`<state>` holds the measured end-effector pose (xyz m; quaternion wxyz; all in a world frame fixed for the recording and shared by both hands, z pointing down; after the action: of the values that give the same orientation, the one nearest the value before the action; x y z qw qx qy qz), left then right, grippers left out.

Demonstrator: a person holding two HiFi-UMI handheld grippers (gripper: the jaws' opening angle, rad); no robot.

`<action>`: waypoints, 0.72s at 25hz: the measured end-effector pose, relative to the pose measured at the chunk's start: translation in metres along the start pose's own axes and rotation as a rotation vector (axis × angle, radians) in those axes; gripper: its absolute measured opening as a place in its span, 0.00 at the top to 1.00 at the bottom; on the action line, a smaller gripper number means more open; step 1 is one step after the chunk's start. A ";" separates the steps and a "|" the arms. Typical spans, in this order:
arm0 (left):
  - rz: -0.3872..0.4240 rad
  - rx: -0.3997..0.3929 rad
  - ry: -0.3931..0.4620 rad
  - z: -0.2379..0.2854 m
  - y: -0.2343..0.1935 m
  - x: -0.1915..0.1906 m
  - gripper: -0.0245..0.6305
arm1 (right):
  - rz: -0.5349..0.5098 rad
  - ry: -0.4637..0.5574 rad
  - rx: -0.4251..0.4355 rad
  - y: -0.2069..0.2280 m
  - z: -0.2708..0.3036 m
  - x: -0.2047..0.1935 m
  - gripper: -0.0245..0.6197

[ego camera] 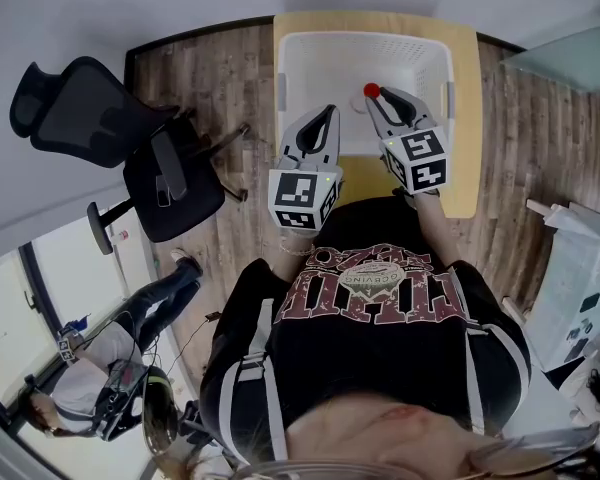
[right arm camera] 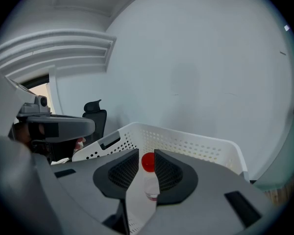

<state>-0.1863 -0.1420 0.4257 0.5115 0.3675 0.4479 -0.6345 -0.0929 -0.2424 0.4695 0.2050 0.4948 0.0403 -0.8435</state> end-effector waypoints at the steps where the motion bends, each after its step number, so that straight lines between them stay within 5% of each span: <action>1: -0.001 0.001 0.000 0.000 0.000 0.000 0.89 | 0.001 -0.002 0.001 0.000 0.001 0.000 0.82; 18: -0.013 0.043 -0.006 -0.004 -0.013 -0.001 0.89 | -0.043 -0.026 -0.013 0.005 0.021 0.002 0.76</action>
<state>-0.1984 -0.1371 0.4282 0.5006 0.3737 0.4350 -0.6485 -0.1091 -0.2534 0.4791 0.1904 0.4816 0.0538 -0.8538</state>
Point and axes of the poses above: the fingertips, and each gripper's own axes: z forward along the fingers, y to its right, x out of its top, the point moved 6 cm from there along -z, backward along the fingers, and after that the axes turned 2 degrees about x, right-handed, at the moved point
